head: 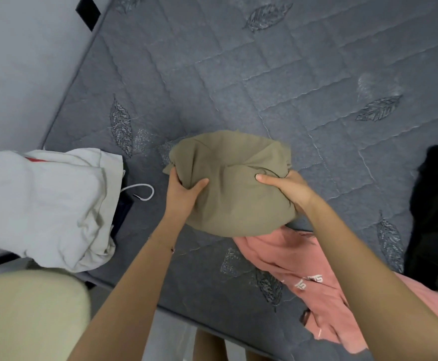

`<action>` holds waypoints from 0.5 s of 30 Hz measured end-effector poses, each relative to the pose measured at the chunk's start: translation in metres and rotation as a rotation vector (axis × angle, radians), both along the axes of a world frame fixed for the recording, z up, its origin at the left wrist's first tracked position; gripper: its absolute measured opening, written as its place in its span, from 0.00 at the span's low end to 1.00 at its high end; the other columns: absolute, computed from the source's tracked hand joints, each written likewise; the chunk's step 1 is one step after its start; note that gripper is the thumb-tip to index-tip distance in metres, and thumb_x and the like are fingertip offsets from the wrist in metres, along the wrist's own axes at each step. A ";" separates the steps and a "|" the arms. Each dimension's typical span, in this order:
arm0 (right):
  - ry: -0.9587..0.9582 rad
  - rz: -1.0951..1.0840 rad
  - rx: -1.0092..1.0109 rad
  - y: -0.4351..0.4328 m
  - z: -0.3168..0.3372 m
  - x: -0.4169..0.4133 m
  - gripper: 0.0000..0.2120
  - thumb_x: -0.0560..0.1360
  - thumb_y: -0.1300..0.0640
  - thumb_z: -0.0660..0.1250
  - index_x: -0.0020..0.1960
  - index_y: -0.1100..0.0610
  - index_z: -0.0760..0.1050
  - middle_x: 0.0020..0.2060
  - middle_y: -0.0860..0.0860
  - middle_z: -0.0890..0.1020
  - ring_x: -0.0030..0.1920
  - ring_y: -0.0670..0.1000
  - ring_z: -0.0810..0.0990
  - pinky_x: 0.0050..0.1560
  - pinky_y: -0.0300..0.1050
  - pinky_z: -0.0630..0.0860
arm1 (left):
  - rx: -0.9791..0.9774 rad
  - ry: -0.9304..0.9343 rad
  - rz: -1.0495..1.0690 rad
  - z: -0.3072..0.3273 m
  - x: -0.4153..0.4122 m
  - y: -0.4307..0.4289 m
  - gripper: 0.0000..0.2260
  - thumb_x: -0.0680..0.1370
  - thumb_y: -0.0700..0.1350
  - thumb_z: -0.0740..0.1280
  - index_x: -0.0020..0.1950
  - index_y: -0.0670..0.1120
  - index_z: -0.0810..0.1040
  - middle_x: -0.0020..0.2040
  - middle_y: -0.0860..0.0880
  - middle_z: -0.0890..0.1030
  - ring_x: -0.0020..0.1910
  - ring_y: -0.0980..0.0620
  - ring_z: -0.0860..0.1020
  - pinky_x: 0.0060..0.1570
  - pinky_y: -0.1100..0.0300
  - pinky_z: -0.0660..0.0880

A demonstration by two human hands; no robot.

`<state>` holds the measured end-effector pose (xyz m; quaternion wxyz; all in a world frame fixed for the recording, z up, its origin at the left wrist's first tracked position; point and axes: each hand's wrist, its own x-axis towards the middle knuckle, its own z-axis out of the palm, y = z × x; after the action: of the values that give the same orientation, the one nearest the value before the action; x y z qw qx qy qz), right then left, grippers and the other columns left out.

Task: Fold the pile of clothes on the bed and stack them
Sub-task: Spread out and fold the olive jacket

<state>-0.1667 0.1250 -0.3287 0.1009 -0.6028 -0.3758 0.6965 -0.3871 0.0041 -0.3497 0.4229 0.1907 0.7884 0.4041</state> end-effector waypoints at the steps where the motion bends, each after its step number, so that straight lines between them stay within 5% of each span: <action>1: 0.008 -0.012 0.015 -0.004 0.008 -0.002 0.10 0.67 0.58 0.78 0.45 0.53 0.81 0.37 0.45 0.86 0.38 0.43 0.85 0.33 0.33 0.77 | 0.026 0.018 0.008 0.008 -0.002 -0.003 0.29 0.71 0.44 0.77 0.67 0.49 0.68 0.55 0.63 0.74 0.50 0.73 0.74 0.48 0.81 0.67; 8: 0.071 -0.053 0.157 -0.036 0.078 -0.032 0.08 0.68 0.62 0.77 0.44 0.52 0.81 0.37 0.43 0.86 0.38 0.41 0.84 0.35 0.32 0.77 | 0.142 0.037 0.124 0.075 -0.019 -0.032 0.27 0.69 0.48 0.78 0.63 0.57 0.69 0.55 0.64 0.76 0.49 0.74 0.75 0.47 0.77 0.72; 12: 0.081 -0.066 0.240 -0.057 0.113 -0.061 0.07 0.70 0.60 0.77 0.45 0.52 0.81 0.37 0.41 0.85 0.38 0.39 0.83 0.36 0.31 0.76 | 0.183 0.085 0.157 0.112 -0.044 -0.052 0.28 0.70 0.47 0.78 0.66 0.48 0.71 0.58 0.56 0.78 0.54 0.65 0.76 0.52 0.70 0.73; 15: 0.078 -0.088 0.282 -0.078 0.131 -0.091 0.07 0.69 0.58 0.77 0.44 0.51 0.81 0.38 0.40 0.85 0.40 0.39 0.83 0.39 0.33 0.78 | 0.225 0.142 0.174 0.134 -0.076 -0.070 0.28 0.71 0.47 0.77 0.67 0.46 0.71 0.59 0.54 0.78 0.55 0.64 0.76 0.51 0.73 0.73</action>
<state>-0.2577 0.0472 -0.1978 0.2294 -0.5712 -0.4390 0.6546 -0.4628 -0.0654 -0.2153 0.3054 0.1960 0.7796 0.5104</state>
